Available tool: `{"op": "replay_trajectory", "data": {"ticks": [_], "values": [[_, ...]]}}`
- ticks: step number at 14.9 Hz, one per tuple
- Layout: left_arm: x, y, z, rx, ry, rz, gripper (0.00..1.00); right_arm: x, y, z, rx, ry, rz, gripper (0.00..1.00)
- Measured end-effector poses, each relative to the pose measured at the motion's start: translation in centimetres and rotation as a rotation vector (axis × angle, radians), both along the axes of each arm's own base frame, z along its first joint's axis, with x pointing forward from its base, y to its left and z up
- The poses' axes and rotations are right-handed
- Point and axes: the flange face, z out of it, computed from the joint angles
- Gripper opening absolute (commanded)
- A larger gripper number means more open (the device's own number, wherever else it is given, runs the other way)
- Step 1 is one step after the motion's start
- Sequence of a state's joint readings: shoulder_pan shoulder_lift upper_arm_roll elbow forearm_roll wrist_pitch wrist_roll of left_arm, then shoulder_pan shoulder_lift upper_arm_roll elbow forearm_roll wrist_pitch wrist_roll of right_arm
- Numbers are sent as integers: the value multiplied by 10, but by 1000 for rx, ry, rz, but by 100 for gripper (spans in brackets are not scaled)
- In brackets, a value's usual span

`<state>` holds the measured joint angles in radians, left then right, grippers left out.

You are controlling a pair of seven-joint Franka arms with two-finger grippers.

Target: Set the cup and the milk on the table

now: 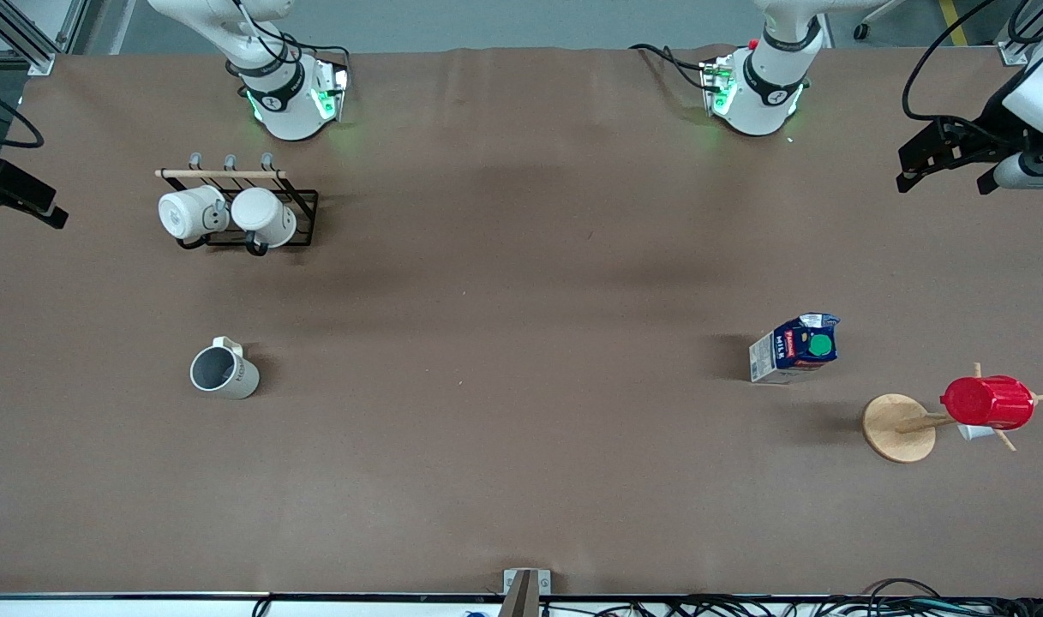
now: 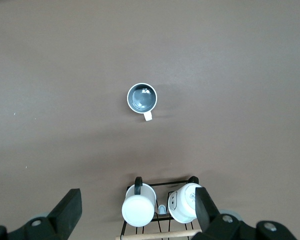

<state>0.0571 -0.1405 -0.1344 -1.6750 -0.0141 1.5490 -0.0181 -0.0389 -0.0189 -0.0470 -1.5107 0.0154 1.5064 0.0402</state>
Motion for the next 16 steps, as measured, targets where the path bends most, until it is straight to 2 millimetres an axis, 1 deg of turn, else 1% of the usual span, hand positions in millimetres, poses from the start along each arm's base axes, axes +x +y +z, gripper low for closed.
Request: {"op": "replay_trajectory", "data": {"ticks": [3, 5, 6, 8, 11, 12, 13, 14, 16], "values": [[3, 2, -2, 24, 3, 0, 100, 0, 0, 0, 0, 0, 0, 100], [11, 4, -4, 39, 4, 0, 100, 0, 0, 0, 0, 0, 0, 100], [17, 5, -8, 41, 11, 0, 100, 0, 0, 0, 0, 0, 0, 100], [32, 7, -28, 38, 41, 0, 100, 0, 0, -1, 0, 2, 1, 100], [64, 8, -74, 26, 30, -2, 100, 7, 1, -12, 1, 23, 7, 100], [73, 9, -93, 23, 20, -2, 100, 13, 1, -22, 2, 40, 11, 100], [81, 9, -113, 19, 17, -2, 100, 22, 1, -38, 3, 55, 25, 100], [86, 9, -132, 16, 24, -3, 100, 36, 1, -56, 2, 62, 60, 100], [98, 9, -163, 11, 41, -4, 100, 65, -3, -105, 2, 75, 149, 100]]}}
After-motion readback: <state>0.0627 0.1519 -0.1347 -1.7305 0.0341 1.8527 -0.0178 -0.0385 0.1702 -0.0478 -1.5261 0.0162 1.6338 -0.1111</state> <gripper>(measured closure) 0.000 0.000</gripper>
